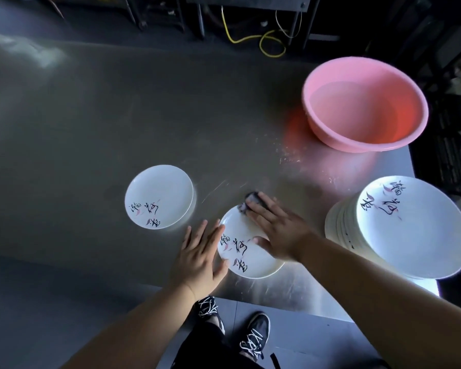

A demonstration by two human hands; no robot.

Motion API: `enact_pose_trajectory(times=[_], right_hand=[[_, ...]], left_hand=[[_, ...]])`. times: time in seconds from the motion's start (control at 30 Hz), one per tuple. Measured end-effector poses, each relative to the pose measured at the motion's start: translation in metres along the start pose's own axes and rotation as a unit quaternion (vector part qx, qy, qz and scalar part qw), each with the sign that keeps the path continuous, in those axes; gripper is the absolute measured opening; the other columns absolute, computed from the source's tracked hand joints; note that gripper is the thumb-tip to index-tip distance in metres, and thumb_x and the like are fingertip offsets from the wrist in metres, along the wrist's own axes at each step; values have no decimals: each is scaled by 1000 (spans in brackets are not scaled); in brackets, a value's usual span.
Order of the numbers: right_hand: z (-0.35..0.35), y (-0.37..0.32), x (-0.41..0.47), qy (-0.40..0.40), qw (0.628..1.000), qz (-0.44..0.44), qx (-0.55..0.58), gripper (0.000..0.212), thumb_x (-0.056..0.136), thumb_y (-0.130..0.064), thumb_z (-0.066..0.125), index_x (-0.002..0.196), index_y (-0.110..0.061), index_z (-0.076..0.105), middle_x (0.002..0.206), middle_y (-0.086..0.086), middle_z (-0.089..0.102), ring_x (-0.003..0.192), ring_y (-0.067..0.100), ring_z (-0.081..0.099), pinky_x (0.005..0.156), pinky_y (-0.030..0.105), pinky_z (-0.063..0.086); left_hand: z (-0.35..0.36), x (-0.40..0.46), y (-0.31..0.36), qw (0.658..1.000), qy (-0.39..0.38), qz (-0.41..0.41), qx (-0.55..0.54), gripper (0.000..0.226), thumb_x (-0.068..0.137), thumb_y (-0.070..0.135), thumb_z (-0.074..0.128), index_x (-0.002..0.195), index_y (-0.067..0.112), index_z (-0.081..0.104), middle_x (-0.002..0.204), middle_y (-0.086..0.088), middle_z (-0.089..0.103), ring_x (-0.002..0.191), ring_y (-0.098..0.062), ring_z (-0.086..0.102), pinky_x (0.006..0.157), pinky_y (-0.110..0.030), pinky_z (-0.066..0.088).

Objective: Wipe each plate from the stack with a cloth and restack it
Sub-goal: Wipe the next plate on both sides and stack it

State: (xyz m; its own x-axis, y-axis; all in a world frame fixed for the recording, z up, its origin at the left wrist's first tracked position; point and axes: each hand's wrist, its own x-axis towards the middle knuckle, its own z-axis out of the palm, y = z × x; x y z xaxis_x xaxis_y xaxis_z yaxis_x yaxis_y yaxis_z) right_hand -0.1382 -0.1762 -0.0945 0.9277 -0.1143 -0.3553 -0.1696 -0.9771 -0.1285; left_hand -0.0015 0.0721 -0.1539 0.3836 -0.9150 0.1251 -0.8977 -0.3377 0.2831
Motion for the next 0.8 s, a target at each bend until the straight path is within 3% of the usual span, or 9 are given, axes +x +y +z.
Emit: enact_pose_trajectory(times=[0.07, 0.13, 0.23, 0.37, 0.53, 0.63, 0.7, 0.8], right_hand=[[-5, -6, 15, -11, 998, -53, -17, 81, 99, -64, 16, 168, -23, 17, 176, -7, 2, 161, 21, -16, 128, 41, 0], [-4, -12, 18, -20, 997, -70, -28, 84, 94, -67, 3, 169, -28, -1, 173, -13, -16, 157, 17, -28, 125, 37, -8], [2, -7, 0, -10, 1000, -22, -17, 87, 91, -66, 0, 168, -24, -6, 172, -9, -21, 157, 18, -30, 127, 38, -4], [13, -8, -29, 11, 995, 100, 15, 89, 95, -66, 13, 169, -17, 0, 175, -2, -12, 160, 21, -22, 132, 45, 9], [-9, -14, -4, -11, 999, 31, 24, 85, 95, -68, 9, 165, -26, -15, 169, -12, -27, 154, 14, -35, 126, 34, -4], [-12, -11, -4, -11, 998, 47, 36, 87, 95, -69, 14, 167, -28, -9, 172, -13, -23, 156, 11, -30, 130, 36, 7], [2, -18, -23, 4, 990, 121, 72, 86, 99, -68, 24, 168, -28, -5, 173, -14, -19, 159, 13, -23, 130, 40, 18], [26, -47, -64, 25, 967, 220, 128, 91, 94, -68, 35, 168, -21, 12, 176, -9, -3, 162, 22, 1, 122, 45, 36]], left_hand=[[0, 1, 0, 1000, -3, -4, 3, 80, 91, 45, 58, 161, 13, 37, 167, 0, 37, 157, -32, 29, 121, -64, 28], [-1, 1, -1, 1000, -7, -4, 5, 80, 93, 46, 57, 162, 14, 34, 168, 0, 35, 157, -31, 28, 122, -63, 26], [-1, -1, 0, 1000, 1, 0, 9, 78, 95, 46, 55, 162, 13, 35, 168, -1, 34, 157, -31, 27, 123, -63, 25], [0, 0, 0, 1000, 9, 5, 10, 78, 94, 47, 56, 161, 12, 36, 168, -1, 35, 157, -32, 27, 123, -63, 26], [1, -1, 0, 1000, 12, 2, 14, 75, 96, 49, 52, 160, 12, 38, 167, -2, 36, 157, -31, 27, 123, -62, 25], [1, -1, -1, 1000, 18, -3, 15, 75, 96, 49, 53, 160, 13, 39, 168, -1, 35, 157, -30, 28, 123, -62, 26], [0, -2, 0, 1000, 15, -4, 21, 77, 94, 49, 57, 160, 13, 39, 169, 0, 33, 157, -29, 28, 123, -62, 27], [0, -1, 0, 999, 2, -4, 33, 81, 94, 53, 58, 162, 15, 36, 171, 2, 28, 159, -28, 23, 123, -61, 26]])
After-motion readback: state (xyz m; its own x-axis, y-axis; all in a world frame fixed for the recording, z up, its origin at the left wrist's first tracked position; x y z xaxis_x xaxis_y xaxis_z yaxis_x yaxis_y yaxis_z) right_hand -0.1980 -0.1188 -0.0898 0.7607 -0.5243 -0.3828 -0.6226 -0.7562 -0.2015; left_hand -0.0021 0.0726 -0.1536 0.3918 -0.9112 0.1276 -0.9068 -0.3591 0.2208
